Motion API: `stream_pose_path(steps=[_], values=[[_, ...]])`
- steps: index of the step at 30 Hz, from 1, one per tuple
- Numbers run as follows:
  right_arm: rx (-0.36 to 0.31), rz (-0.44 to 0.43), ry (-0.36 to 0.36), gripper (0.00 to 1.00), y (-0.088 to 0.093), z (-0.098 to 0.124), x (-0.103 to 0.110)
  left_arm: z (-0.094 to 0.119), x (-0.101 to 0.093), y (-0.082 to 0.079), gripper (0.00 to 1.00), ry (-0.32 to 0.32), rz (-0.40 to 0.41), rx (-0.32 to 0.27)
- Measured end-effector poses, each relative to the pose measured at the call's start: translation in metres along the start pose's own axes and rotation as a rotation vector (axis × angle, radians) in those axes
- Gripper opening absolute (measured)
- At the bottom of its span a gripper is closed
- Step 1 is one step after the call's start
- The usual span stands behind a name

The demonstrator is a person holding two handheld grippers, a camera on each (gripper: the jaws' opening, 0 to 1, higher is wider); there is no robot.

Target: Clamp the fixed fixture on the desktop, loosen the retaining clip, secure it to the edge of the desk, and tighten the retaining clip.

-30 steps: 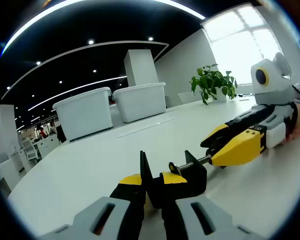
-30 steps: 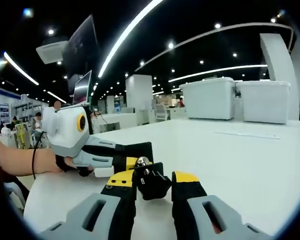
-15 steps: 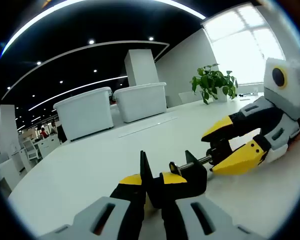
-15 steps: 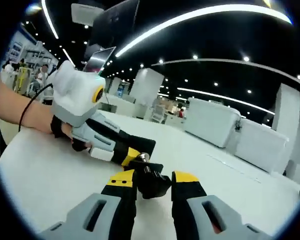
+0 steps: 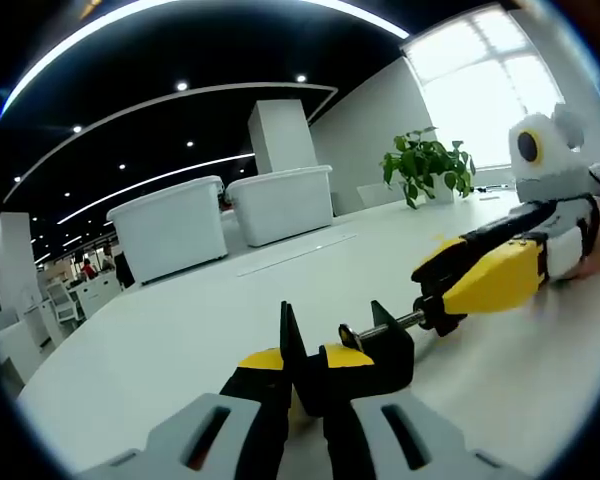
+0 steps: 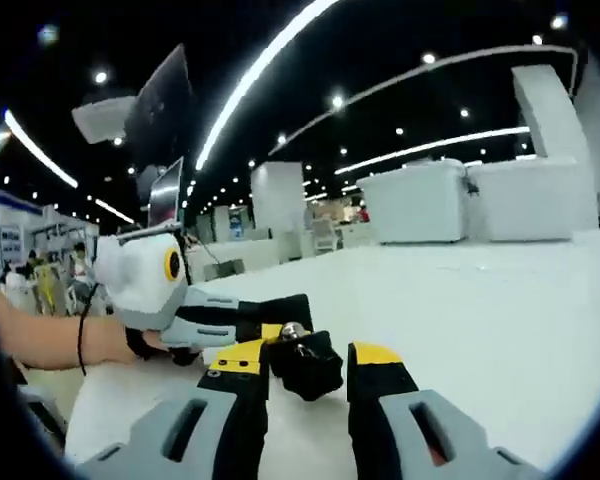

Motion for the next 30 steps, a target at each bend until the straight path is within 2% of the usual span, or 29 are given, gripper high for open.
stream_pose_path(steps=[2,4,6,8,12,15,27,30], values=[[-0.035,-0.019,0.002,0.27,-0.006,0.002,-0.003,0.000,0.000,0.000,0.11,0.000,-0.001,0.000],[-0.023,-0.016,0.011,0.26,-0.004,0.001,-0.003,0.000,0.000,0.000,0.11,0.001,-0.004,-0.002],[0.009,0.034,0.024,0.26,0.001,-0.001,-0.004,0.000,-0.001,0.000,0.11,0.001,-0.004,-0.002],[0.023,0.045,0.039,0.26,0.004,-0.002,-0.005,0.000,-0.001,0.000,0.11,0.001,-0.005,-0.003],[0.008,0.038,0.043,0.20,0.002,0.000,-0.004,0.001,-0.002,0.000,0.11,0.003,-0.011,-0.006],[0.007,0.046,0.048,0.20,0.003,0.001,-0.002,0.001,-0.002,-0.001,0.11,0.004,-0.011,-0.006],[0.003,0.230,0.070,0.19,0.004,0.000,0.009,0.001,-0.001,0.000,0.11,-0.003,-0.009,-0.004],[0.004,0.303,0.078,0.19,0.004,0.000,0.011,0.002,-0.001,0.000,0.11,-0.004,-0.009,-0.003]])
Point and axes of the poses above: the point that each gripper's makers call its tool centre point, and the gripper's own axes: z roughly backward along the fingers, x roughly to its left, y roughly out of its underside, the point moved 2 cm from there along z, roughly backward along the fingers
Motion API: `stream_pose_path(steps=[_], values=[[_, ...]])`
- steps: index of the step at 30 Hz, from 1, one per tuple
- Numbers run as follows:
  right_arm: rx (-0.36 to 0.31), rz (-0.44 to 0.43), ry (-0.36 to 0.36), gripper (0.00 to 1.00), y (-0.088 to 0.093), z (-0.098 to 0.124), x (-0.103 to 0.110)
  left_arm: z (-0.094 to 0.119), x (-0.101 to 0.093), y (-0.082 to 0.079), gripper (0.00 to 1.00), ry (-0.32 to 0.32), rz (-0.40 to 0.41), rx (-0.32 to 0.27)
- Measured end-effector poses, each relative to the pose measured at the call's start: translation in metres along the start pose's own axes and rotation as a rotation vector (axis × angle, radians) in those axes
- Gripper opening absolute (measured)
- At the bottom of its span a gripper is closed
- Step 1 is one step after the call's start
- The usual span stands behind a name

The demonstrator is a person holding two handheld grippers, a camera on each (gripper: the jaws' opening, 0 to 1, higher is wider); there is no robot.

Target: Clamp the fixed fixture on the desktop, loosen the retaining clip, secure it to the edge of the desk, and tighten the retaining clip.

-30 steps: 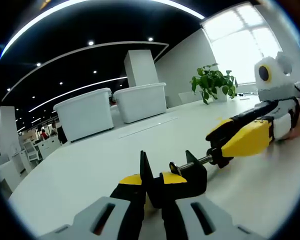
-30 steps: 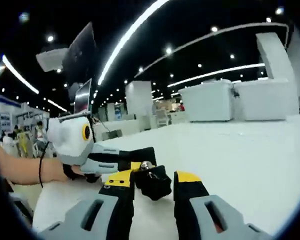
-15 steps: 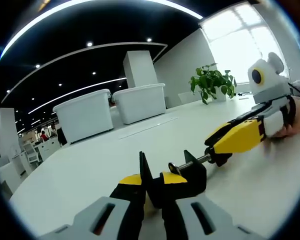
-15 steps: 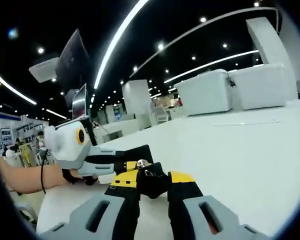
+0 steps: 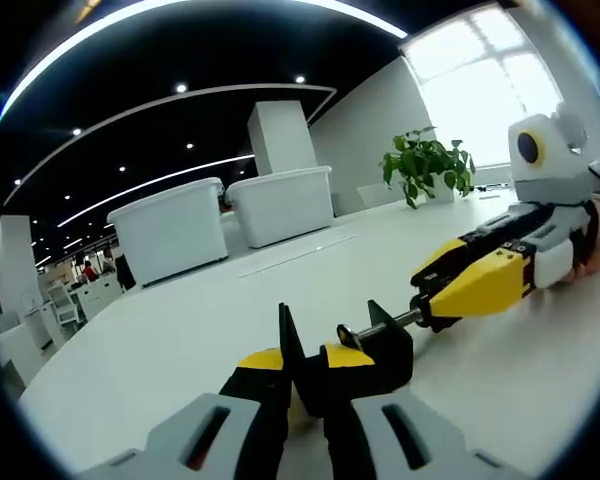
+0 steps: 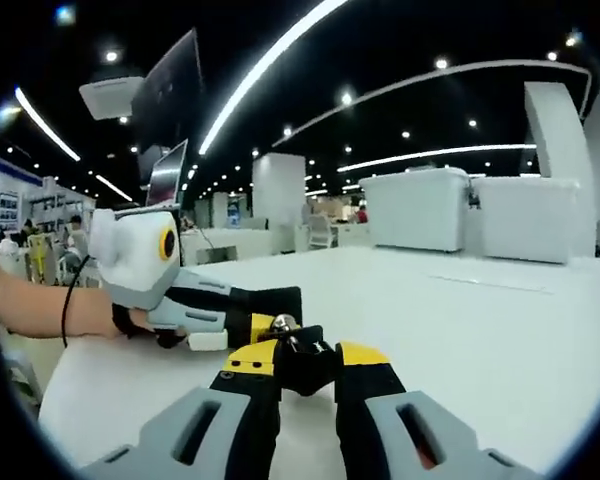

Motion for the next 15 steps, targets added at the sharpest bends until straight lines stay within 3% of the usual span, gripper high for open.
stream_pose_path(steps=[1,3,5,12,15], values=[[0.002,0.029,0.006,0.19,0.000,0.000,0.000,0.000,0.000,0.000,0.11,0.000,0.000,0.000],[0.004,0.210,0.035,0.19,-0.003,0.000,0.006,0.000,0.001,0.000,0.11,-0.003,-0.001,0.001],[0.008,0.324,0.053,0.19,-0.002,-0.001,0.011,0.001,0.002,0.000,0.11,-0.009,0.001,0.003],[0.014,0.253,0.053,0.21,-0.002,-0.005,-0.006,0.000,0.002,0.001,0.11,-0.012,0.000,0.004],[0.035,0.137,0.016,0.28,0.004,-0.005,-0.005,-0.001,0.002,0.000,0.11,-0.011,0.000,0.003]])
Point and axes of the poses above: the point that each gripper's makers call its tool centre point, and the gripper's own axes: z roughly backward along the fingers, x roughly to its left, y roughly out of its underside, the point moved 2 cm from there along z, roughly backward along the fingers
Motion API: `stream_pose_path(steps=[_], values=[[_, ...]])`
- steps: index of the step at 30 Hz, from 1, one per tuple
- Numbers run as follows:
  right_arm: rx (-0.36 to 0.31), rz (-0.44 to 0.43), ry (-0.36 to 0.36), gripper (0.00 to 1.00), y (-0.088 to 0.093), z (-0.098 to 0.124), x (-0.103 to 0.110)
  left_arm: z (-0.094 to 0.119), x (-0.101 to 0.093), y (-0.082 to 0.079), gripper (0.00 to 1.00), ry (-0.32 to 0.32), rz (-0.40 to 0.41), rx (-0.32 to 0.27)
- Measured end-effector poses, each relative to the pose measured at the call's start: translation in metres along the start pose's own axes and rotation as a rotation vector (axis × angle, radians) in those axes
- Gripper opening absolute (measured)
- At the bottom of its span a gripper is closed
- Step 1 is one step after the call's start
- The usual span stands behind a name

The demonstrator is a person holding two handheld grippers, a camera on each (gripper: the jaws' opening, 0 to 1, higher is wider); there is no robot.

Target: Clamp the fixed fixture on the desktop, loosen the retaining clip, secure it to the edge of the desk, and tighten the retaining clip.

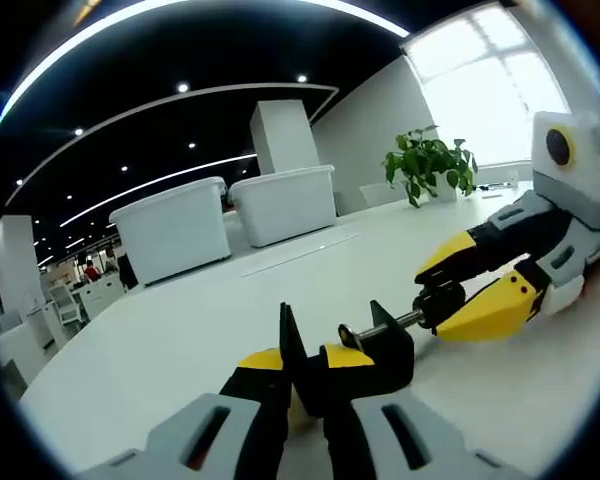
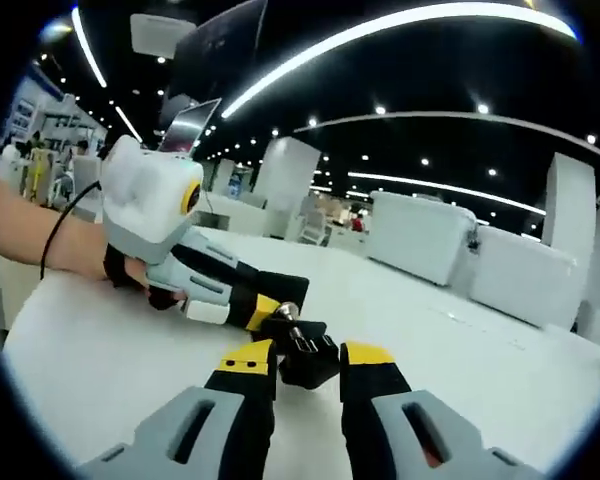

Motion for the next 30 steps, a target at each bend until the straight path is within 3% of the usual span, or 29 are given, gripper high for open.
stream_pose_path(steps=[5,9,11,22,25,30], values=[[-0.060,-0.218,0.010,0.31,-0.006,0.005,-0.015,0.000,0.000,0.000,0.11,0.001,0.000,0.000],[-0.052,-0.392,-0.054,0.30,-0.003,0.004,-0.017,0.000,0.000,0.000,0.11,0.001,0.000,0.000],[-0.075,-0.390,-0.054,0.29,-0.005,0.003,-0.020,0.000,0.000,0.000,0.11,0.001,0.000,0.000],[-0.043,-0.359,-0.060,0.23,-0.002,0.001,-0.010,0.000,0.000,0.000,0.11,0.005,-0.003,-0.002],[-0.045,-0.313,-0.049,0.23,-0.004,0.002,-0.007,-0.001,0.000,0.000,0.11,0.005,-0.003,-0.002],[-0.036,-0.114,-0.015,0.21,-0.005,0.002,0.002,0.000,0.000,0.000,0.11,0.004,-0.005,-0.001]])
Point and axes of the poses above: the point that each gripper's makers call its tool centre point, and the gripper's own axes: z roughly backward along the fingers, x roughly to its left, y roughly out of its underside, the point moved 2 cm from there along z, roughly backward along the fingers
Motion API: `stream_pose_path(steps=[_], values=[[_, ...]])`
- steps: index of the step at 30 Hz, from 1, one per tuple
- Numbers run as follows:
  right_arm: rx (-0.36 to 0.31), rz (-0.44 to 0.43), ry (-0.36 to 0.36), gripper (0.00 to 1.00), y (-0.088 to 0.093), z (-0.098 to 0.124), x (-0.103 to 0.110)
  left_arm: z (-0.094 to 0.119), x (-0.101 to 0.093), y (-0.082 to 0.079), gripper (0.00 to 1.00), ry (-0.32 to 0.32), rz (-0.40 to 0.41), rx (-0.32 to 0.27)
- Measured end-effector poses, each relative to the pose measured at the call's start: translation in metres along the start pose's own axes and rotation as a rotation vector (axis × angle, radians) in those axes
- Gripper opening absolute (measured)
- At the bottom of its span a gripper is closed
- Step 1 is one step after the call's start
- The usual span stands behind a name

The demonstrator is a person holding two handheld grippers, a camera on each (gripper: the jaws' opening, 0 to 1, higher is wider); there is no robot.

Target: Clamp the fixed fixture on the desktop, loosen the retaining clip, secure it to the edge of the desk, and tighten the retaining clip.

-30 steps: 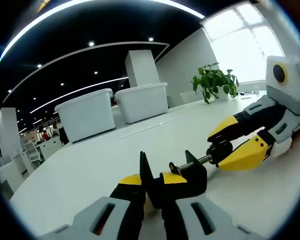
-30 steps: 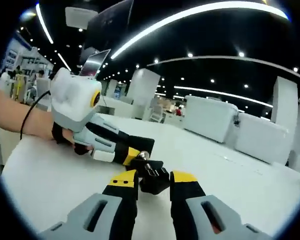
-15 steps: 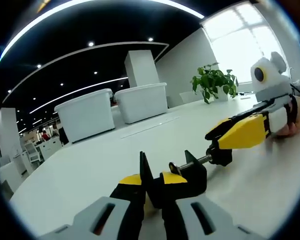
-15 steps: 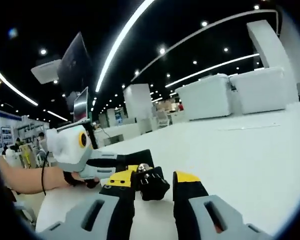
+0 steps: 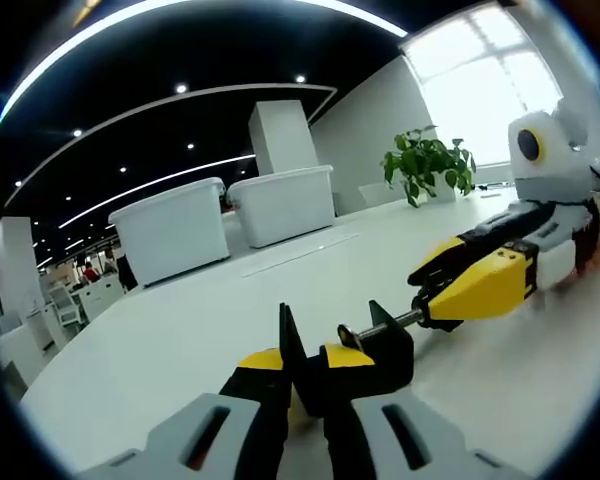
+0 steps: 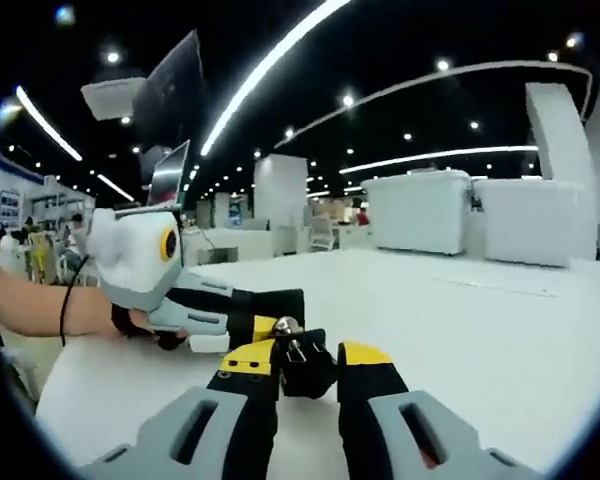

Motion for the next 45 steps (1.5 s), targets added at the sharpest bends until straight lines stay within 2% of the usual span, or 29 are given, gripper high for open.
stream_pose_path(steps=[4,12,14,16,17,18,20,22,25,37,42,45], values=[[0.012,0.122,0.011,0.21,0.001,0.000,0.008,0.000,0.002,0.000,0.11,-0.009,-0.002,0.002],[0.010,0.188,0.016,0.20,0.000,0.000,0.014,0.001,0.003,0.000,0.12,-0.014,-0.003,0.003],[0.010,0.181,0.016,0.21,0.000,0.000,0.012,0.001,0.003,0.000,0.11,-0.014,-0.003,0.003],[0.011,0.133,0.016,0.21,0.000,0.000,0.010,0.000,0.003,0.000,0.11,-0.013,-0.002,0.003],[0.015,0.039,0.006,0.23,-0.001,0.002,0.011,0.000,0.002,0.000,0.11,-0.008,-0.002,0.001],[-0.015,-0.038,-0.020,0.25,-0.005,0.003,0.013,0.000,0.001,0.000,0.11,-0.005,-0.003,0.000],[-0.036,-0.129,-0.023,0.26,-0.009,0.006,0.007,0.000,0.001,0.000,0.11,-0.003,-0.003,0.000],[-0.032,-0.185,0.002,0.26,-0.006,0.007,-0.003,0.000,0.001,0.000,0.11,-0.003,-0.003,-0.001],[-0.022,-0.246,-0.005,0.26,-0.004,0.005,-0.008,0.001,0.000,0.000,0.11,-0.003,-0.003,-0.001],[-0.027,-0.203,-0.017,0.18,-0.004,0.001,-0.007,-0.001,0.000,0.000,0.12,0.004,-0.002,-0.003],[-0.032,-0.118,-0.009,0.17,-0.005,0.000,-0.006,-0.001,0.000,0.000,0.11,0.003,-0.001,-0.003],[-0.037,0.025,0.005,0.17,-0.007,-0.001,-0.004,-0.001,0.000,0.000,0.11,0.002,-0.002,-0.003]])
Point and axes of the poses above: the point that each gripper's makers call its tool centre point, and the gripper's own axes: z roughly backward along the fingers, x roughly to its left, y roughly out of its underside, the point moved 2 cm from there along z, roughly backward along the fingers
